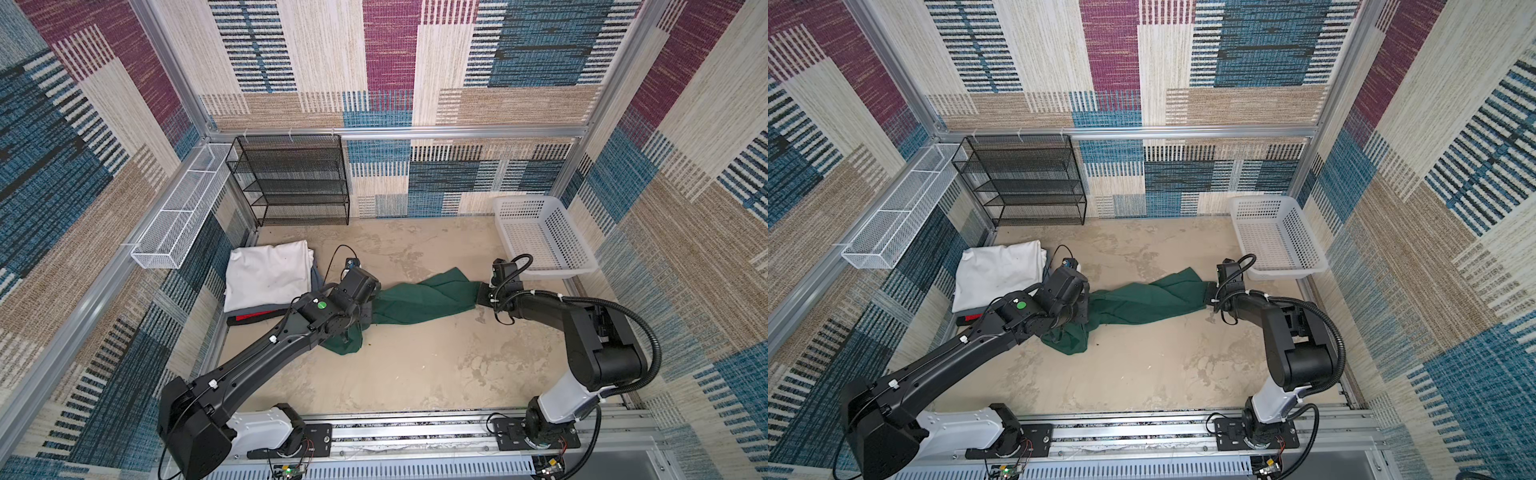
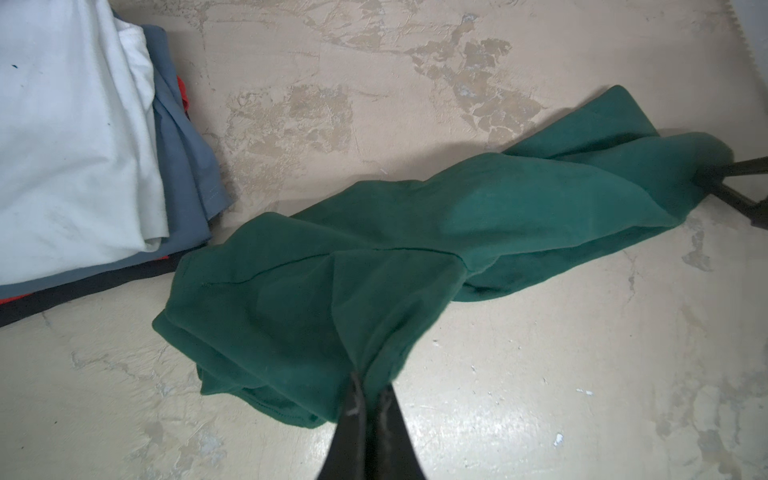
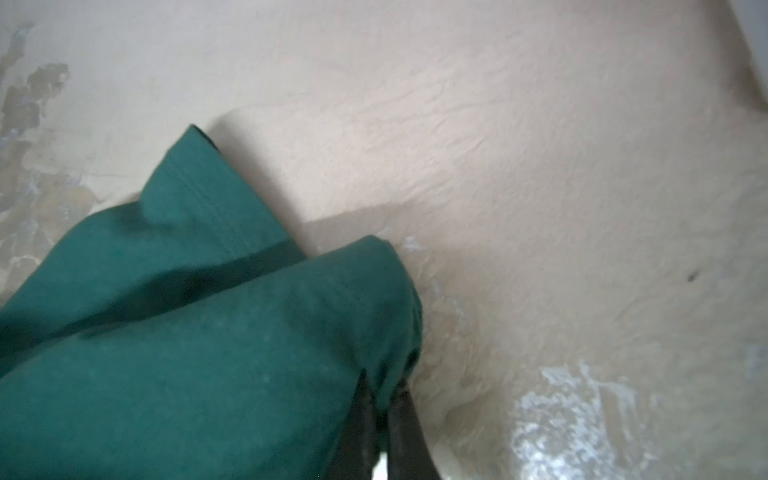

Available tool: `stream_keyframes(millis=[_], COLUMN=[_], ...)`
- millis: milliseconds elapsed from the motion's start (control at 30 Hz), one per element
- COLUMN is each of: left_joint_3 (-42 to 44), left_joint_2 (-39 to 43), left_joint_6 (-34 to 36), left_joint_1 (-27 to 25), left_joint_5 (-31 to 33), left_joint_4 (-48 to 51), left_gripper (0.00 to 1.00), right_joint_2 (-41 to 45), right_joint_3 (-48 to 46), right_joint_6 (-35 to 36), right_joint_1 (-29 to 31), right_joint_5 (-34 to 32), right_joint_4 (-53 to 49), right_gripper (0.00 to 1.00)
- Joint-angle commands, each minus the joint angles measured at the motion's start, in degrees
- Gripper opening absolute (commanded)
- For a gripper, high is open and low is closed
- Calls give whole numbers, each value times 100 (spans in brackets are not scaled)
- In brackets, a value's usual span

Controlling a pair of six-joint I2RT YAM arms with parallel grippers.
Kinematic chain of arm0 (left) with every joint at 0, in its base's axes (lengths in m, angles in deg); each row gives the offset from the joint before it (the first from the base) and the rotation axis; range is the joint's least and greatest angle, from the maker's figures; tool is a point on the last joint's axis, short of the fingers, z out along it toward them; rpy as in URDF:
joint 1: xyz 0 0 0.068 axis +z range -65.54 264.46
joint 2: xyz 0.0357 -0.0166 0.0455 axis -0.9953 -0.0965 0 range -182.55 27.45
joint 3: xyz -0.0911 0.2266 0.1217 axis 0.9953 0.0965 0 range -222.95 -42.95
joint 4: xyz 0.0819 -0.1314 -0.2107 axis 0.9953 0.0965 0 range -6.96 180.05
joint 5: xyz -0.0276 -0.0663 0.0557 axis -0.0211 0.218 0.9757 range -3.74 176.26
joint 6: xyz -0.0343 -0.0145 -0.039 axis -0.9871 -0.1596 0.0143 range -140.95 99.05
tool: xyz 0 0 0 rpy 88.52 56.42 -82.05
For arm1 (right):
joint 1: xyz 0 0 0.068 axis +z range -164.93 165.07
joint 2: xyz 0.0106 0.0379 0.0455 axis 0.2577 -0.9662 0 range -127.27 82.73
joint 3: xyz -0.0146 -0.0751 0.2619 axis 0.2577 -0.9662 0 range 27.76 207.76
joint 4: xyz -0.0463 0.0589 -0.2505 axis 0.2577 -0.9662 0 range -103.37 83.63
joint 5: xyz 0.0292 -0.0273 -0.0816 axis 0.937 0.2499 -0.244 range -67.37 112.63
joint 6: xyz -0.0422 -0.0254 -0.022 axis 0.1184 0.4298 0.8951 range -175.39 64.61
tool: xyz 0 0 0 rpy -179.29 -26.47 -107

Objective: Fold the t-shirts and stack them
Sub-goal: 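Lift the green t-shirt high with both grippers, stretching it between them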

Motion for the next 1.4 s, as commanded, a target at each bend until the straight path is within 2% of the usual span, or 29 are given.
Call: stream_keyframes(millis=[0,133,233,400,500,667,833,900,1033,1100,1167,1233,1300,1367], left_joint_3=[-208,-409,-555,-891,-1146,-1432,-1782,-1875,-2500,-2896,-3399,-3824,-3726,-3172], left_joint_2=[51,336,839,1406,1411,1315,947,628,-319,-801,-1160,-1199,-863,-242], left_joint_6=[288,510,732,1197,1492,1774,2179,2441,2512,2710,2979,2956,3047,3471], left_joint_1=[43,36,25,25,25,60,263,487,1410,1660,1672,1639,1378,850], left_joint_5=[48,252,523,824,957,1337,1312,1259,332,202,308,223,396,864], left_joint_4=[-5,168,253,162,-19,-518,-1132,-1501,-1800,-2009,-1988,-1682,-1708,-2199], left_gripper=[0,0,0,0,0,0,0,0,0,0,0,0,0,0], right_joint_2=[493,1763,3082,3767,3732,3611,2843,2441,1684,1327,1129,1185,1537,1999], right_joint_3=[42,-70,-86,945,1332,1588,1994,2175,2721,3120,3448,3640,3505,3249], right_joint_6=[30,-88,-105,-129,-176,-88,199,234,308,408,440,413,371,393], right_joint_1=[2,2,2,3,3,0,1,-1,-6,-6,-2,-6,2,3], right_joint_5=[-5,-213,-333,47,325,19,178,162,-91,-142,-34,-31,-222,-480], right_joint_4=[-179,-595,-876,-1926,-2071,-2011,-1673,-1460,-1044,-986,-1032,-1149,-1123,-1129], right_gripper=[0,0,0,0,0,0,0,0,0,0,0,0,0,0])
